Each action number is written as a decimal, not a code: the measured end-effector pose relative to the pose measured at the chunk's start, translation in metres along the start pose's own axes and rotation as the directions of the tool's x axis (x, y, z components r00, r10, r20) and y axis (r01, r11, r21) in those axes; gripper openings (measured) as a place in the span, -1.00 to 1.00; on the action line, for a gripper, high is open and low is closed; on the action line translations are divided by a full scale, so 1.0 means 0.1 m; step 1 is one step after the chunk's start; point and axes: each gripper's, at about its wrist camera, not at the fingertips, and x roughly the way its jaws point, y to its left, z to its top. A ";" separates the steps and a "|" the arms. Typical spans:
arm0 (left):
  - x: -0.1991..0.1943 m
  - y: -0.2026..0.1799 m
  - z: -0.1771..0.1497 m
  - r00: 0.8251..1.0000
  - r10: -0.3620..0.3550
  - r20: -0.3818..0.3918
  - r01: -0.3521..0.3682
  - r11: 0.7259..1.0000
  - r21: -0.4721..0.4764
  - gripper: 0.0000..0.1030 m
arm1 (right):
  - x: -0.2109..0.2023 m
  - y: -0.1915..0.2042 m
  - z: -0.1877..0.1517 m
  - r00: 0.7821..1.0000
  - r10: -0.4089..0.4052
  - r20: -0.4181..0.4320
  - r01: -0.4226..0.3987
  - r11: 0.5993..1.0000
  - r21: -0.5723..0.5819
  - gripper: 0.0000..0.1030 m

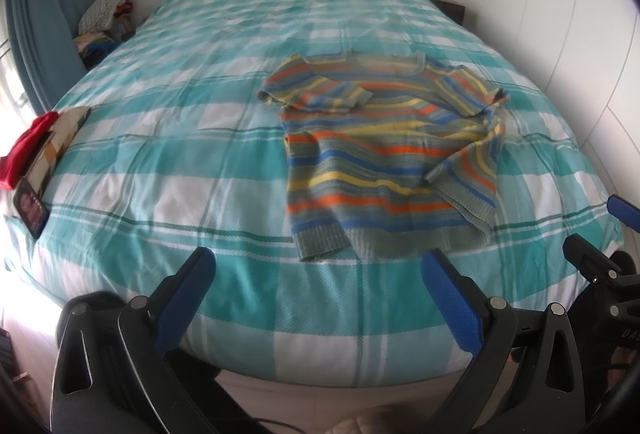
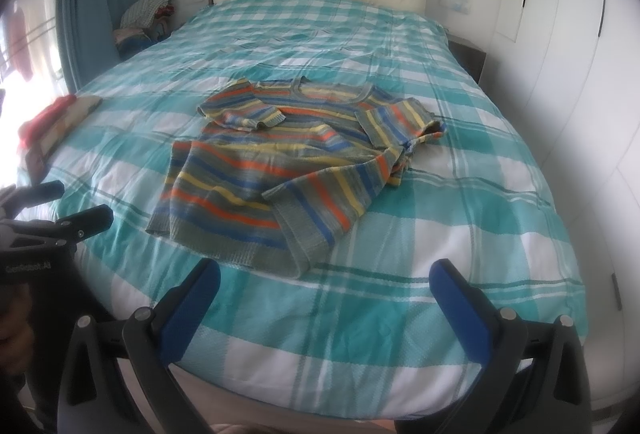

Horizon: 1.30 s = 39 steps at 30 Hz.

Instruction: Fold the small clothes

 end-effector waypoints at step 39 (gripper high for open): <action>0.87 0.51 0.00 0.935 -0.307 -0.176 0.307 0.951 -0.028 -0.95 | 0.76 -0.70 0.07 0.973 0.219 -0.069 -0.210 0.971 0.117 -0.86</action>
